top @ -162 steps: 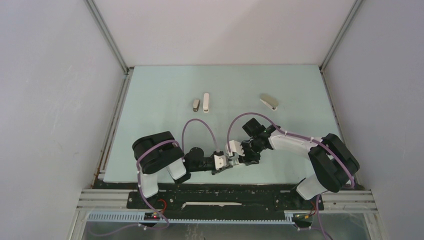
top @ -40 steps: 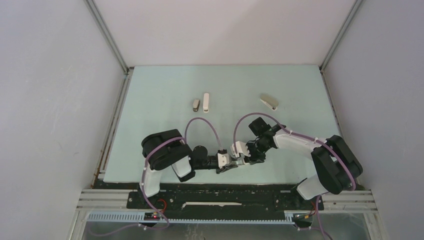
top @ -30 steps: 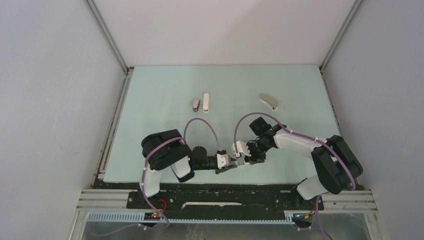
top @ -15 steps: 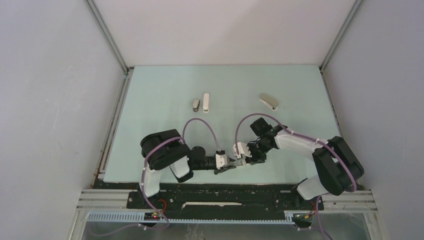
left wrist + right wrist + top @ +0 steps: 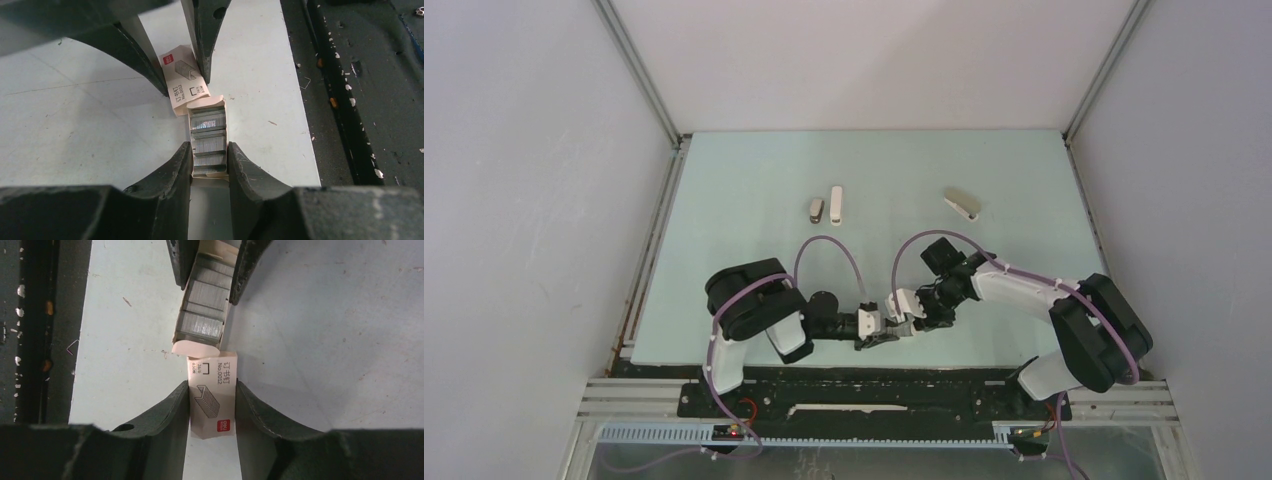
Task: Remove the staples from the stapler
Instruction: Close the staple box at the center of the board.
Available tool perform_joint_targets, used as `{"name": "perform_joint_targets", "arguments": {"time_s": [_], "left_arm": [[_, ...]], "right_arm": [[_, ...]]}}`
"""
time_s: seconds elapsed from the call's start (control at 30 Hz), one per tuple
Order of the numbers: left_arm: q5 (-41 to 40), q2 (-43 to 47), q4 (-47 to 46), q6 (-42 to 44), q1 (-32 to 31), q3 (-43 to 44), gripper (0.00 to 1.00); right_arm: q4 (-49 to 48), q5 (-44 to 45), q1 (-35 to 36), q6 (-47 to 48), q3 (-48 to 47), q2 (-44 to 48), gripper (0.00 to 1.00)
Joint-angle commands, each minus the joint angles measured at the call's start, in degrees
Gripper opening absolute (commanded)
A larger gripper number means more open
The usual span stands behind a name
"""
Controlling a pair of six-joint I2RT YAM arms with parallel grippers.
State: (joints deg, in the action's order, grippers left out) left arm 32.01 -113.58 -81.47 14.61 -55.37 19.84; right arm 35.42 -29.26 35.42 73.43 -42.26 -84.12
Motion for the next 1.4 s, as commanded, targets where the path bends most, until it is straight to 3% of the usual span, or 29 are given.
{"name": "perform_joint_targets", "arguments": {"time_s": [0.0,0.67,1.37], "left_arm": [[1.0,-0.2,1.4,1.6,-0.4,1.4,0.23],[-7.2,0.2,0.9,3.0,0.3,0.8,0.22],[-22.9,-2.0,-3.6,-0.7,-5.2,0.3,0.18]], "right_arm": [[1.5,-0.2,1.6,1.7,0.9,1.0,0.46],[3.1,-0.8,3.7,3.1,0.9,1.1,0.46],[2.8,0.5,4.4,-1.4,-1.0,-1.8,0.45]]}}
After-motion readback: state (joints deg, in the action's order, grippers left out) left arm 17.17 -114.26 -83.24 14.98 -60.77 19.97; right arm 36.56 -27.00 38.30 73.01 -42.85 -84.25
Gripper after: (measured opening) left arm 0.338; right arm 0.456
